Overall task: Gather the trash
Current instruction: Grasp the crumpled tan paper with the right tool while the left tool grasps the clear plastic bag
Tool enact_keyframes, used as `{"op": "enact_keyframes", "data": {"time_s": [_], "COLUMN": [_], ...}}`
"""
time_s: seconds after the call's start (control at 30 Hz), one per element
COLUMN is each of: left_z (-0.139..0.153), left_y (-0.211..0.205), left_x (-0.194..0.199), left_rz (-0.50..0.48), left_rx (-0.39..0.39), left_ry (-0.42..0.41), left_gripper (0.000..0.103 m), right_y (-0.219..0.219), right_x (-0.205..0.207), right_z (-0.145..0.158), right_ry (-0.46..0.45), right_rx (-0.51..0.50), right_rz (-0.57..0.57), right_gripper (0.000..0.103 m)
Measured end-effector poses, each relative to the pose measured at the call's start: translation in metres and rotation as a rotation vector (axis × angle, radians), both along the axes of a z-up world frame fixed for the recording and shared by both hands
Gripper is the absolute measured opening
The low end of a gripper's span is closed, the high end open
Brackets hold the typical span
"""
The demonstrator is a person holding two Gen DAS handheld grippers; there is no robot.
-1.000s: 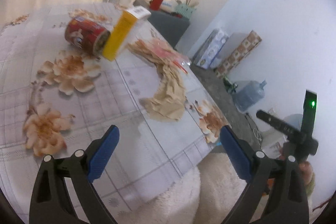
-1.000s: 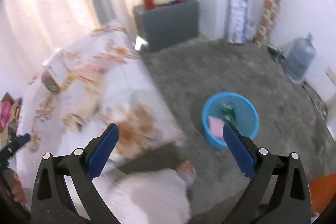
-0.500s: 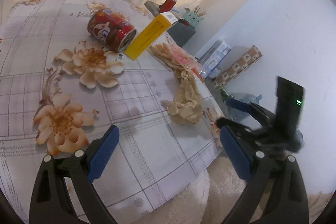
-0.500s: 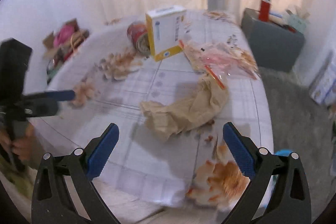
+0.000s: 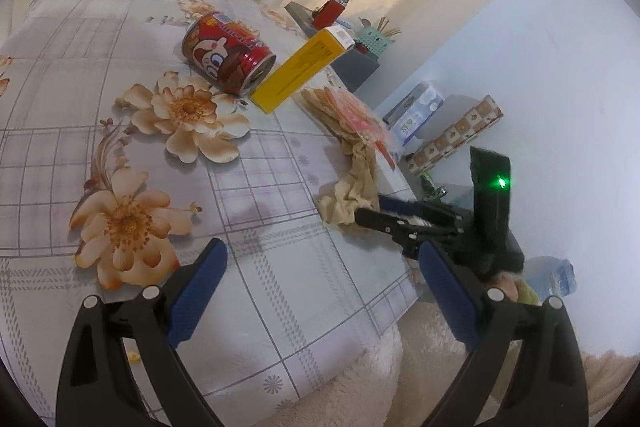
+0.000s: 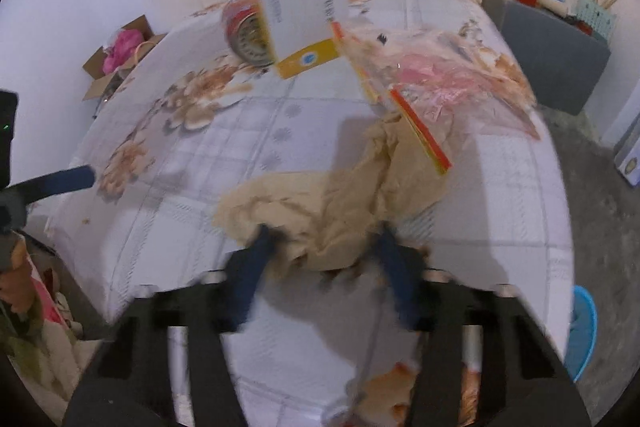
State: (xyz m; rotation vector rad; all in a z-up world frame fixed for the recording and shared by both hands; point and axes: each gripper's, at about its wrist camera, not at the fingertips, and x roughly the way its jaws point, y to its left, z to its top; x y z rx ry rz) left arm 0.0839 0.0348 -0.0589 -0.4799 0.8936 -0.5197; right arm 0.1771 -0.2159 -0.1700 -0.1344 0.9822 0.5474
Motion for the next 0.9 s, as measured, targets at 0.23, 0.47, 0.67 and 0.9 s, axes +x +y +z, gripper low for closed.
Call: {"op": "enact_keyframes", "data": {"time_s": [0.23, 0.47, 0.67, 0.9], "left_z": [-0.003, 0.005, 0.046, 0.041], "left_y": [-0.001, -0.026, -0.089, -0.182], "left_x": [0.000, 0.018, 0.056, 0.119], "left_rz": [-0.004, -0.080, -0.240, -0.356], "left_rx": [0.003, 0.020, 0.122, 0.260], "left_ry": [0.010, 0.002, -0.120, -0.034], "left_gripper": [0.094, 0.094, 0.095, 0.095], "right_y": [-0.002, -0.011, -0.028, -0.045], "right_x": [-0.050, -0.092, -0.101, -0.107], "right_z": [0.009, 0.012, -0.003, -0.008], "right_ry": [0.120, 0.150, 0.194, 0.201], "right_rx": [0.199, 0.324, 0.409, 0.471], "right_rz": [0.008, -0.033, -0.119, -0.169], "right_gripper": [0.012, 0.012, 0.012, 0.013]}}
